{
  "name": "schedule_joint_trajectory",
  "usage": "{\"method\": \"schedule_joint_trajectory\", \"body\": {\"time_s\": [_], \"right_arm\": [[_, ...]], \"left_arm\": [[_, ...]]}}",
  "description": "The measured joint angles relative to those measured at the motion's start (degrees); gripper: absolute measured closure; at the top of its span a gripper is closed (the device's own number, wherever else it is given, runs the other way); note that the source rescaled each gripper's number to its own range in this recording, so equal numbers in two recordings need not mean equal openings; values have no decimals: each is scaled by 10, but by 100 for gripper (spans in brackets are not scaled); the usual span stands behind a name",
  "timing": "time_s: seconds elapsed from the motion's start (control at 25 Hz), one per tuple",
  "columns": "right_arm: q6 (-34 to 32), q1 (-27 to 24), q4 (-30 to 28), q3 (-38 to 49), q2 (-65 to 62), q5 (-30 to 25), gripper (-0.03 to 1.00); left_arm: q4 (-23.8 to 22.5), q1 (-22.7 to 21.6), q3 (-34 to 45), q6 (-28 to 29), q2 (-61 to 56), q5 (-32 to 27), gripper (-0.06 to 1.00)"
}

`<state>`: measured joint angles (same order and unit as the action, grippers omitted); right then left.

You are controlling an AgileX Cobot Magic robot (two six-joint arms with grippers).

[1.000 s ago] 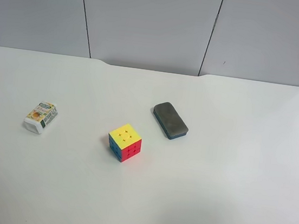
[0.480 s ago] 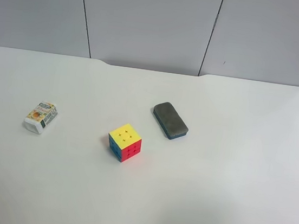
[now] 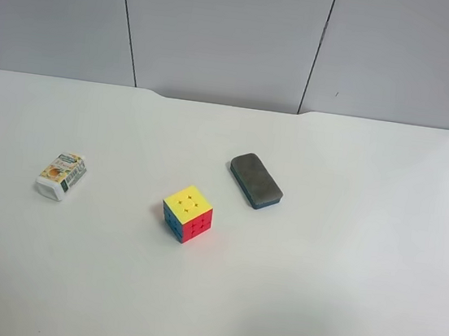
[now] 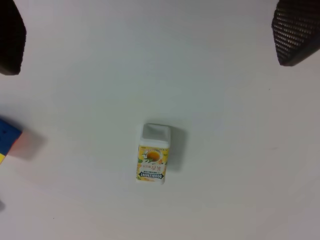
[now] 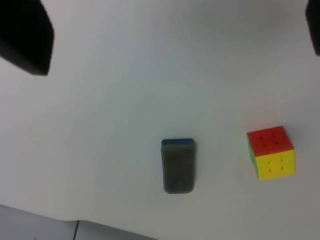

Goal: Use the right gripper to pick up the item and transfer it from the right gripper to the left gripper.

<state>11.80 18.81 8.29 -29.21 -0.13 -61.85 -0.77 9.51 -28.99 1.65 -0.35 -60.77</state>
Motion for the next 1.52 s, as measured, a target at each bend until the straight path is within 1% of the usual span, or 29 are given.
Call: {"method": "schedule_joint_trajectory", "body": {"time_s": [0.08,0.16,0.28,0.4,0.52,0.6,0.72,1.52], "right_arm": [[0,0,0,0,0,0,-3],[0,-2,0,0,0,0,-3],[0,-14,1,0,0,0,-3],[0,-53,2,0,0,0,-3],[0,-96,5,0,0,0,-3],[0,-112,5,0,0,0,-3],[0,-119,6,0,0,0,-3],[0,-120,11,0,0,0,-3]], "left_arm": [[0,-4,0,0,0,0,-6],[0,-18,0,-2,0,0,-6],[0,-64,0,-2,0,0,-6],[0,-110,0,-2,0,0,-6],[0,-132,0,-4,0,0,-6],[0,-134,0,-4,0,0,-6],[0,-134,0,-4,0,0,-6],[0,-134,0,-4,0,0,-6]]}}
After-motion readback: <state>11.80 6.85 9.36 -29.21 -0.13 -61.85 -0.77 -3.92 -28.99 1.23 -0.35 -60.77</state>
